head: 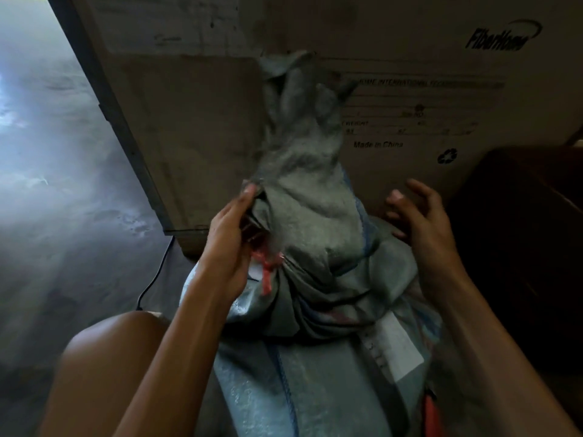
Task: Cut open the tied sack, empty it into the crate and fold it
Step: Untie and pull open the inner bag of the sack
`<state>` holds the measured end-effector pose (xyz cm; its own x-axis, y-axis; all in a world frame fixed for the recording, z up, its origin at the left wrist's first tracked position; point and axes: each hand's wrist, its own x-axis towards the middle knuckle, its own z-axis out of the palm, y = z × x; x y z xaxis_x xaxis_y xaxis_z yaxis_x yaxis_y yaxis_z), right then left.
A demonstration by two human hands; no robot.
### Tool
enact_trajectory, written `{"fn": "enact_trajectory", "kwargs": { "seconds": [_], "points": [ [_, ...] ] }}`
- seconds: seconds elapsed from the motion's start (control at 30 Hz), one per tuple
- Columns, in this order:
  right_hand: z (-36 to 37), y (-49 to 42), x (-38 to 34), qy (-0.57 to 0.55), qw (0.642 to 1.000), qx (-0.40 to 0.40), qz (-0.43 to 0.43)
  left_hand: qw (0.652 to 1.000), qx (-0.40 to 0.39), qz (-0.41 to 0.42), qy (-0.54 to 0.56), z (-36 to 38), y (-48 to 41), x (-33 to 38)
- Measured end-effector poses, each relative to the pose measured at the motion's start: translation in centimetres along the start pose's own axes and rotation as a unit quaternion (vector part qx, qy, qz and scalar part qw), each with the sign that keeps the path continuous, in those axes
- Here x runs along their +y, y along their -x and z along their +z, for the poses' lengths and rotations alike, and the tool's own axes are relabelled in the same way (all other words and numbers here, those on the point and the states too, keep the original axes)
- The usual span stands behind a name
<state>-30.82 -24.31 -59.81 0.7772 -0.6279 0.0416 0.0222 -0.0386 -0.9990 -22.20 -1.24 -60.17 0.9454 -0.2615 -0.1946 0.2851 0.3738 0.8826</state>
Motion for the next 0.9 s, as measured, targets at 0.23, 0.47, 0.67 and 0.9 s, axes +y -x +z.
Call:
{"fn": "enact_trajectory", "kwargs": {
  "seconds": [0.23, 0.47, 0.67, 0.9],
  "points": [
    [1.8, 1.6, -0.1, 0.191, 0.964, -0.049, -0.177, 0.999, -0.016, 0.015, -0.035, 2.2, 1.1, -0.5],
    [-5.6, -0.2, -3.5, 0.049, 0.987, 0.098, -0.117, 0.957, 0.194, 0.182, -0.12, -5.1, 0.2, 4.2],
    [0.1, 1.8, -3.2, -0.041, 0.995, -0.036, -0.082, 0.935, -0.077, 0.219, -0.268, 1.1, 1.4, 1.6],
    [1.3, 3.0, -4.9, -0.002, 0.984, -0.092, -0.155, 0.955, -0.109, 0.079, -0.264, 2.4, 1.3, -0.7]
  ]
}}
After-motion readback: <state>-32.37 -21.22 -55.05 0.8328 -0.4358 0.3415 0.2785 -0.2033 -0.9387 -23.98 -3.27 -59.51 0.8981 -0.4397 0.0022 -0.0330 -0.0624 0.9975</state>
